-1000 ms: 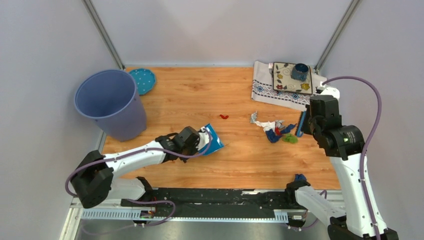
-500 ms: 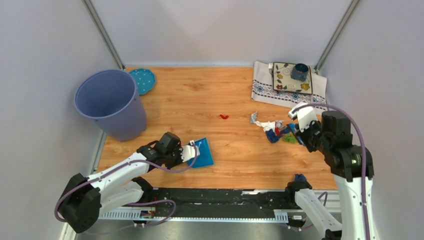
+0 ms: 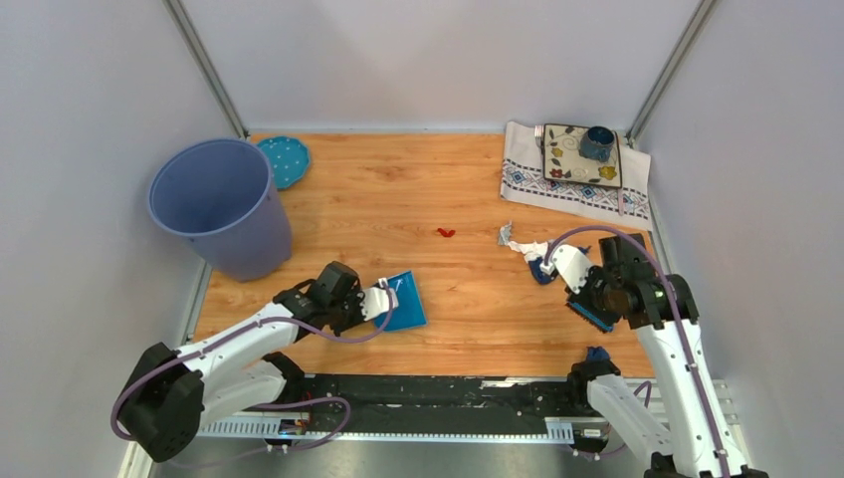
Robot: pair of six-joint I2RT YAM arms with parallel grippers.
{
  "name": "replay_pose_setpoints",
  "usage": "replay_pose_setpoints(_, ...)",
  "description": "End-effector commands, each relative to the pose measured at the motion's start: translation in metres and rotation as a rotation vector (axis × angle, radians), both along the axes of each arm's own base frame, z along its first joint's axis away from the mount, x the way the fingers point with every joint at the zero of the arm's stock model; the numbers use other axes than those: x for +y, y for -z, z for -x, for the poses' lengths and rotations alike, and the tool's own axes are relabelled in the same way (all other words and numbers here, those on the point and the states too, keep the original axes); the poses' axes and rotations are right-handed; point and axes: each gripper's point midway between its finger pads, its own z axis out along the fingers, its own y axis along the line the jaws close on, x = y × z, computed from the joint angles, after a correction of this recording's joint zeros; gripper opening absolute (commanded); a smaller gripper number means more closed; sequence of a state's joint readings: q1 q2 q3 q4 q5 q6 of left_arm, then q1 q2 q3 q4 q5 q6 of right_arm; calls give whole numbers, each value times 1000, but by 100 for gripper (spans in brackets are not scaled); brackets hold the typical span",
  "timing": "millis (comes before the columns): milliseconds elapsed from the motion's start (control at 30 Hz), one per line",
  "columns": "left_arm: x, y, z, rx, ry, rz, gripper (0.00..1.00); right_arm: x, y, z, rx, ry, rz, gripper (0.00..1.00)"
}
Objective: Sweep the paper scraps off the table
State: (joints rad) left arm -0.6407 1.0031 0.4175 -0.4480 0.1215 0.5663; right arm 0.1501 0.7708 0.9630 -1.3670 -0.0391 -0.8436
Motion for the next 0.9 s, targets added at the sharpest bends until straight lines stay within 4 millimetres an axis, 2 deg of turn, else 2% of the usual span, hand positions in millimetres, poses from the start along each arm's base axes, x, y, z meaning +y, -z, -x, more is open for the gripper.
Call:
replay_pose_setpoints(0, -8, -5, -10, -18, 9, 16, 0, -36, -27, 46, 91, 35, 176, 0)
replay_pose_setpoints(67, -7, -4, -10, -13, 8, 9, 0, -47, -40, 37, 27, 86, 225, 0)
replay_pose_setpoints(133, -6, -2, -11, -8, 2, -4, 0, -61, -54, 37, 0, 134, 299, 0)
replay_pose_setpoints(200, -5, -1, -11, -7, -1, -13, 0, -72, -56, 39, 14, 196, 354, 0)
replay_pose_setpoints(233, -4, -1, -12, -7, -2, -15, 0, -84, -51, 44, 50, 232, 424, 0)
replay_pose_setpoints(367, -1, 1, -11, -3, -3, -30, 0, -91, -18, 67, 202, 235, 462, 0)
replay_pose_setpoints(500, -1, 4, -8, 10, -4, -34, 0, -72, 10, 87, 276, 243, 327, 0)
replay_pose_setpoints(567, -2, 3, -9, 11, -8, -31, 0, -58, 34, 101, 361, 232, 256, 0)
replay_pose_setpoints(700, -2, 0, -12, 4, -11, -33, 0, -53, 29, 93, 355, 197, 242, 0)
replay_pose_setpoints(767, -2, 0, -12, 2, -10, -33, 0, -42, 24, 85, 354, 173, 192, 0)
replay_pose_setpoints(833, -1, -1, -13, -6, -14, -38, 0, -22, 14, 73, 330, 89, 106, 0)
replay_pose_setpoints(867, 0, -1, -14, -13, -14, -41, 0, -14, 14, 70, 374, 94, 83, 0)
